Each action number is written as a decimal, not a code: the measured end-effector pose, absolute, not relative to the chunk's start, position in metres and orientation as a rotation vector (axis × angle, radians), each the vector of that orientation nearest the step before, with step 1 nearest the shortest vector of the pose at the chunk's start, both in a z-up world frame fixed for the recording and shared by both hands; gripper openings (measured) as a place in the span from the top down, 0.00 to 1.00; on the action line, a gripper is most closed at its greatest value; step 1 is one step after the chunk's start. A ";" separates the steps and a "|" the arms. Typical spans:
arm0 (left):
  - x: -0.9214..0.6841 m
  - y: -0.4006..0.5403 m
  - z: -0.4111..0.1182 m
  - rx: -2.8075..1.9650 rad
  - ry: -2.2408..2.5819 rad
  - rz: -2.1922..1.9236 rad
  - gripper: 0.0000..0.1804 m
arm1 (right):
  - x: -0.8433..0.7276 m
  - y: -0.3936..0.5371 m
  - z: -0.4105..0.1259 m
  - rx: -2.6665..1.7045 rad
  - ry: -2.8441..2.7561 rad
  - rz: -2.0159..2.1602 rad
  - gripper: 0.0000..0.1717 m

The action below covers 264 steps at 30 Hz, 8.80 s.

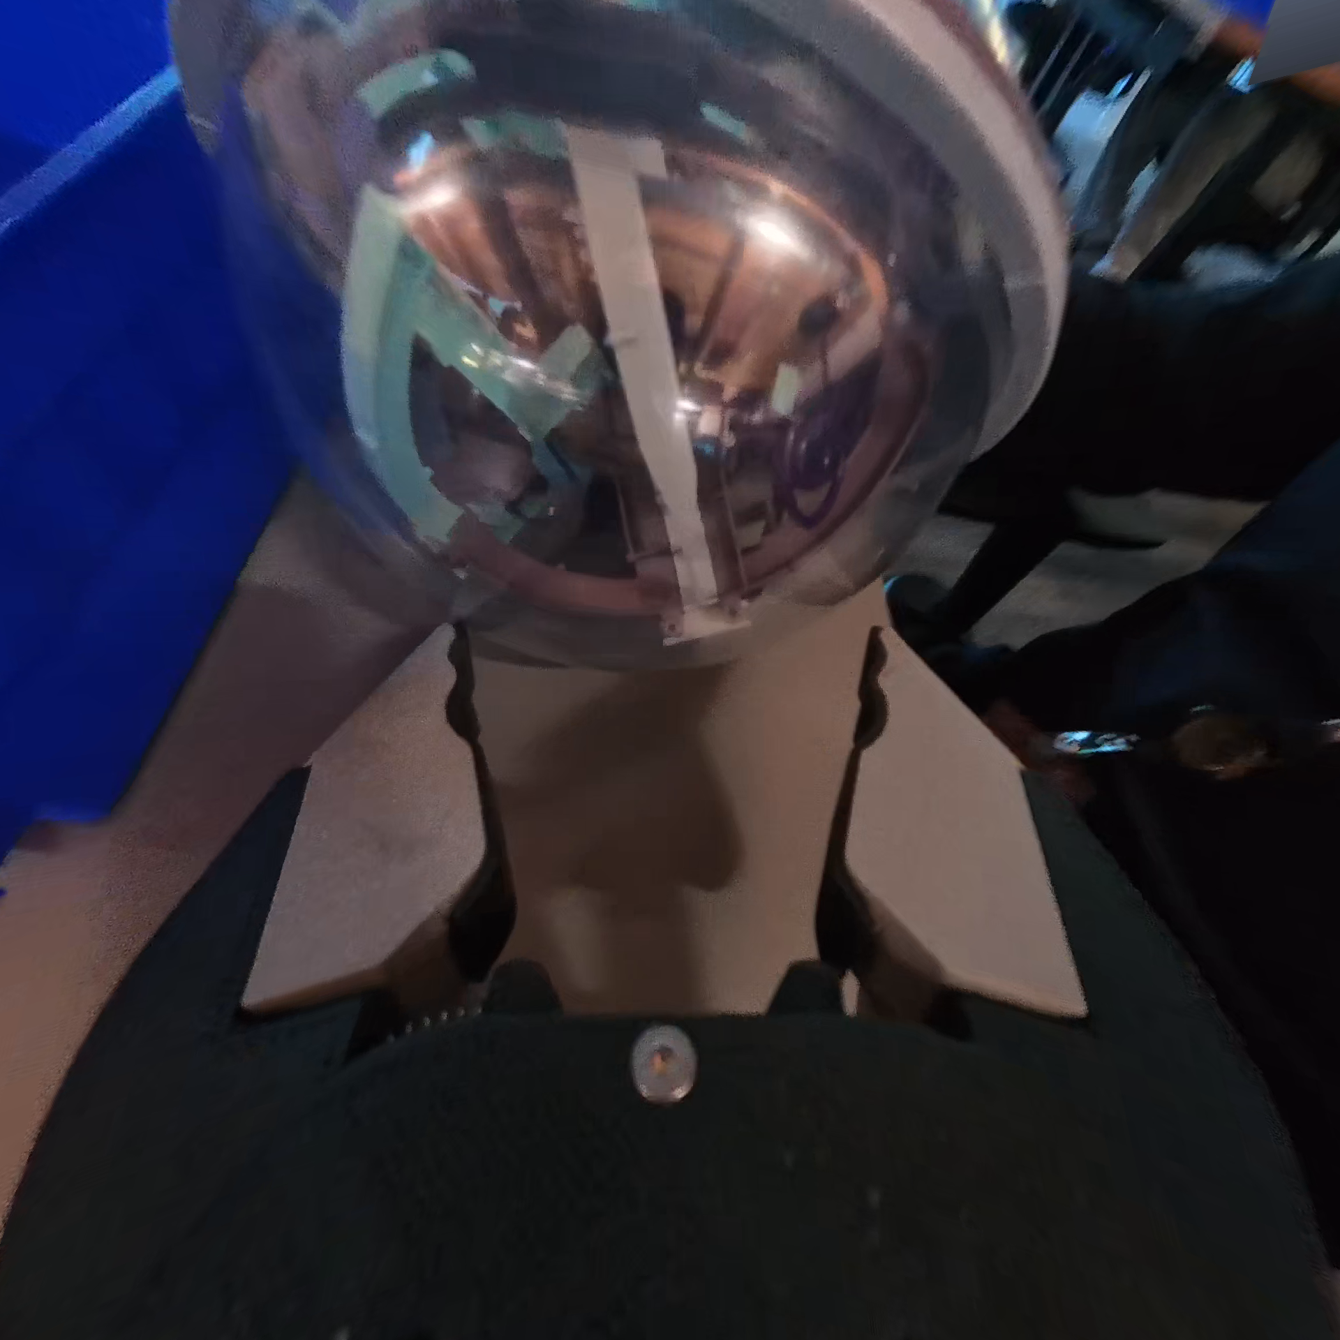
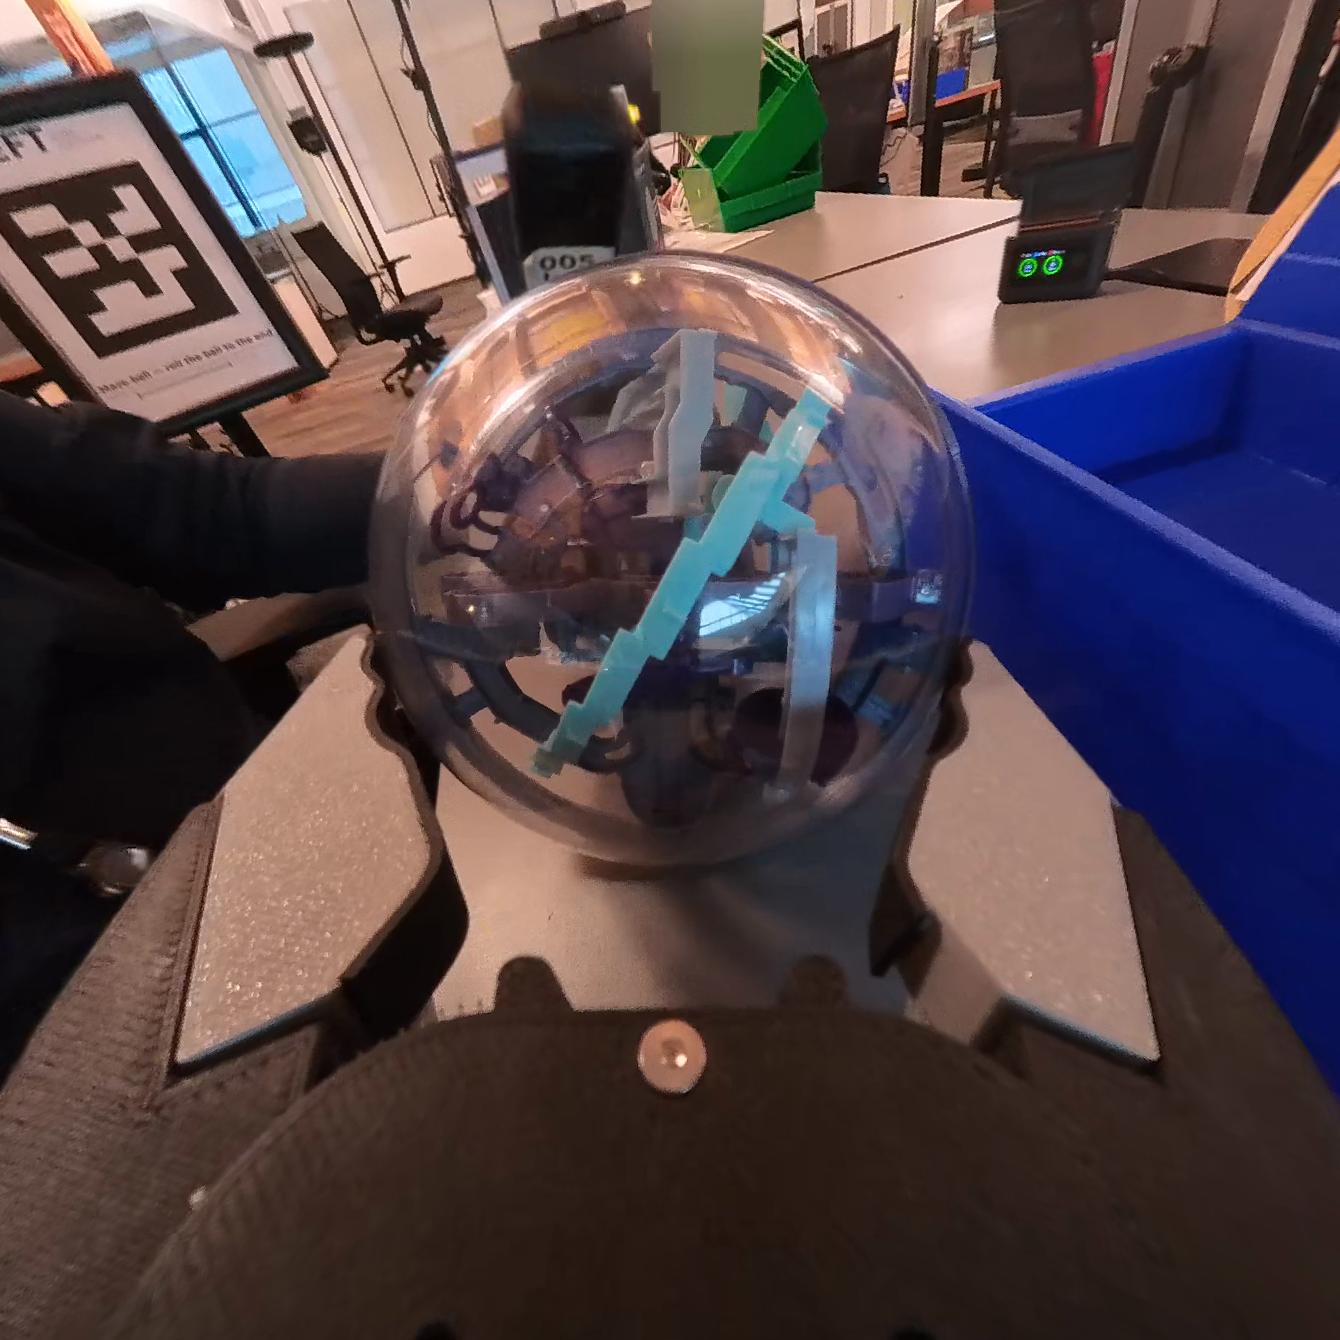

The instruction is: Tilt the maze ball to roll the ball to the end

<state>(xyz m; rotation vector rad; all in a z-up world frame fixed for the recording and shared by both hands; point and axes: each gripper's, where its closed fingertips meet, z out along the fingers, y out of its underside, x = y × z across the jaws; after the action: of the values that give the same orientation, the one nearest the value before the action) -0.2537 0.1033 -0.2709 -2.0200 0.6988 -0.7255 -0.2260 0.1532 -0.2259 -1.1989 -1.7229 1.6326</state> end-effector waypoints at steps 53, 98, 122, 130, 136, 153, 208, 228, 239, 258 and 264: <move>-0.268 0.110 -0.268 -1.986 0.675 -0.561 0.49 | -0.224 0.160 -0.216 -1.074 -1.643 1.509 0.23; -0.269 0.111 -0.277 -2.023 0.722 -0.464 0.51 | -0.141 0.207 -0.260 -1.585 -1.947 0.880 1.00; -0.269 0.111 -0.280 -2.040 0.731 -0.448 0.51 | -0.113 0.346 -0.258 -2.070 -1.285 1.039 0.58; -0.270 0.111 -0.279 -2.034 0.725 -0.447 0.52 | -0.156 0.311 -0.302 -2.084 -1.679 1.054 0.88; -0.269 0.111 -0.281 -2.047 0.735 -0.440 0.51 | -0.157 0.292 -0.299 -2.006 -1.677 0.848 0.70; -0.260 0.107 -0.271 -2.042 0.646 -0.771 0.35 | -0.223 0.146 -0.241 -1.572 -1.777 1.508 0.21; -0.263 0.111 -0.278 -2.033 0.727 -0.483 0.43 | -0.223 0.160 -0.230 -1.388 -1.655 1.770 0.22; -0.257 0.104 -0.116 -1.764 0.512 -0.585 0.28 | -0.243 0.126 -0.086 -1.101 -1.449 1.887 0.14; -0.223 0.057 -0.033 -1.838 0.668 -0.247 0.28 | -0.201 0.076 0.013 -0.750 -1.416 1.857 0.14; -0.209 0.056 0.015 -1.675 0.679 0.187 0.29 | -0.175 0.053 0.073 -0.590 -1.509 1.736 0.14; -0.198 0.047 0.032 -1.610 0.658 0.197 0.29 | -0.166 0.053 0.076 -0.566 -1.499 1.913 0.14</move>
<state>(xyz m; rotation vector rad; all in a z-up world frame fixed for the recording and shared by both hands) -0.1982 0.0465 0.0324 -1.6105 0.6580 0.1967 -0.1663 0.0532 0.0756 -0.5661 -1.4992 1.9127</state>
